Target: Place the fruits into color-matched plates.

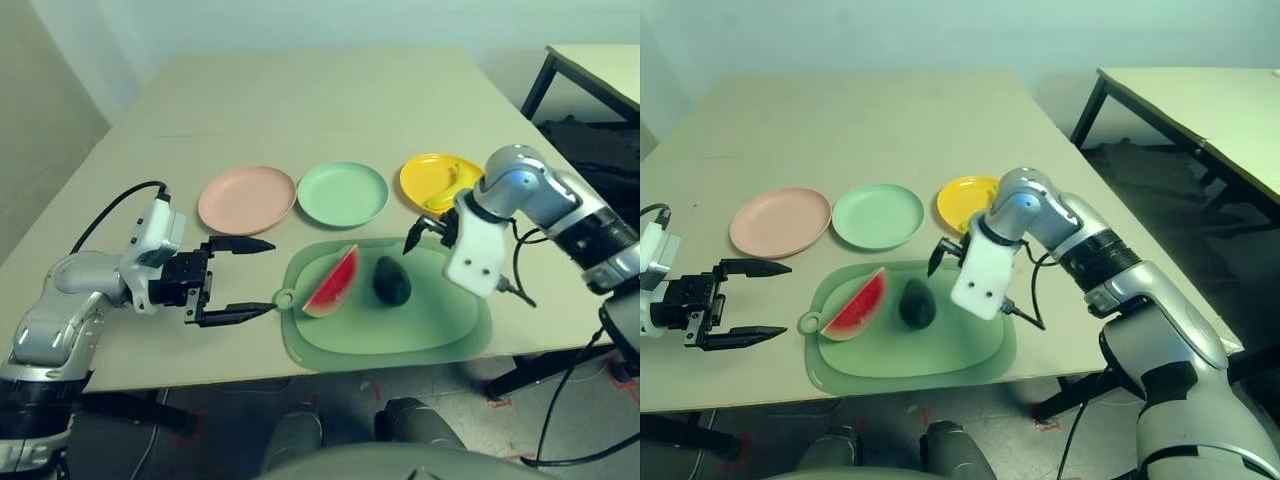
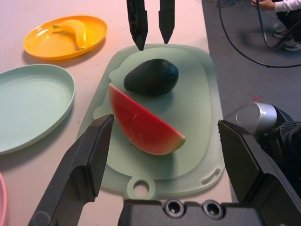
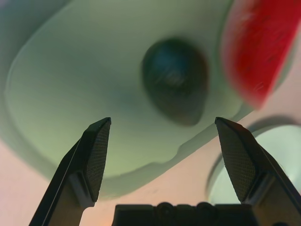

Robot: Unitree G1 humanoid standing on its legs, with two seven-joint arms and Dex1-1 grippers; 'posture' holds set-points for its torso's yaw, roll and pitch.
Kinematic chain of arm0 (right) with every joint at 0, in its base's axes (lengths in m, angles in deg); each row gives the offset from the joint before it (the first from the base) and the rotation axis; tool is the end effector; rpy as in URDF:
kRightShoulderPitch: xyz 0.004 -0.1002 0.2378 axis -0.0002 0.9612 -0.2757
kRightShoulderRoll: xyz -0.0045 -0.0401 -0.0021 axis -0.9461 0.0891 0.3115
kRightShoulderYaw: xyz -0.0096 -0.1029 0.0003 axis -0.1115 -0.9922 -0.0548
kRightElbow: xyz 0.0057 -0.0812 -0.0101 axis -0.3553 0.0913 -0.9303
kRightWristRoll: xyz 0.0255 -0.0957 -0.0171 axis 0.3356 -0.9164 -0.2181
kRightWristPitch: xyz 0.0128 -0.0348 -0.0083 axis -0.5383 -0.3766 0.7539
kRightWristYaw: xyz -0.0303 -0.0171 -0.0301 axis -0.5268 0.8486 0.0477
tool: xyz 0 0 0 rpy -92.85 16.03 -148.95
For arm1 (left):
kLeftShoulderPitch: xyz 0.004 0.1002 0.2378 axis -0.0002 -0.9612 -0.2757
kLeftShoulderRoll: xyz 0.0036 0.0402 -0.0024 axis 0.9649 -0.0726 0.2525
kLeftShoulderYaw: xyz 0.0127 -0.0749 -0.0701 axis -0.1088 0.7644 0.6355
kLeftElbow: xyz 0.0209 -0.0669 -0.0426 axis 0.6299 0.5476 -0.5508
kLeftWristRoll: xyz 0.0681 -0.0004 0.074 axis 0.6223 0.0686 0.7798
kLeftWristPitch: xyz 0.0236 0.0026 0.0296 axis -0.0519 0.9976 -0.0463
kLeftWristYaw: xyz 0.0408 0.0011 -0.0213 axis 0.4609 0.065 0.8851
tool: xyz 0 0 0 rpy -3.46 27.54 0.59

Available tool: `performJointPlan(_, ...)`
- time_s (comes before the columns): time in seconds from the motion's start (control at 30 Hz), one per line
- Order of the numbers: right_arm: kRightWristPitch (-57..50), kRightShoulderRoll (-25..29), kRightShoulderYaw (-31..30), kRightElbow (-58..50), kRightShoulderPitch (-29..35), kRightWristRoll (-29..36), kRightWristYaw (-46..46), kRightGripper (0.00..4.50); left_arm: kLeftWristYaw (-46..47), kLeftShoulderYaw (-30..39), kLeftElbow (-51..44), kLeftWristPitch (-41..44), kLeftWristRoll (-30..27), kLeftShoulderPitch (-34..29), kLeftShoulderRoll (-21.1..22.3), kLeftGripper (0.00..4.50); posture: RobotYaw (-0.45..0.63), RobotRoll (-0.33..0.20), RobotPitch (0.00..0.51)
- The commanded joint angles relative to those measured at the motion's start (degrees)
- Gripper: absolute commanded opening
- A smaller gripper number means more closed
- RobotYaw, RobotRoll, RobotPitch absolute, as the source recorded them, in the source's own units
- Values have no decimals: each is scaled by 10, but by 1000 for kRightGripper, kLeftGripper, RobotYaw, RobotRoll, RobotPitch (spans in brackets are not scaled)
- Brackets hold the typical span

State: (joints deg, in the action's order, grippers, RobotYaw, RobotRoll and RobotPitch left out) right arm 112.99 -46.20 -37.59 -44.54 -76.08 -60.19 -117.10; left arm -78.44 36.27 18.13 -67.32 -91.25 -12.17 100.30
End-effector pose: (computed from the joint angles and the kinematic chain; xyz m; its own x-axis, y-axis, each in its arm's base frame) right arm 0.3000 -0.1250 0.2223 -0.0801 0.3979 -0.9139 -0.3127 -0.8806 -0.3560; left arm 0.2066 0.2929 0.1708 0.2401 -0.9324 -0.2703 0.9647 0.1981 0.1735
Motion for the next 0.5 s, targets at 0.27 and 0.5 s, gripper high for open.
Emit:
performJointPlan(0.27,-57,-24,-12,-30,7,3,-4,4462,6,-1,4,-1,7,-5,-4,4500,16,0,23)
performJointPlan(0.5,-16,-60,-14,49,6,-52,3,4462,12,8,4,-9,8,-10,-2,4500,28,0,26)
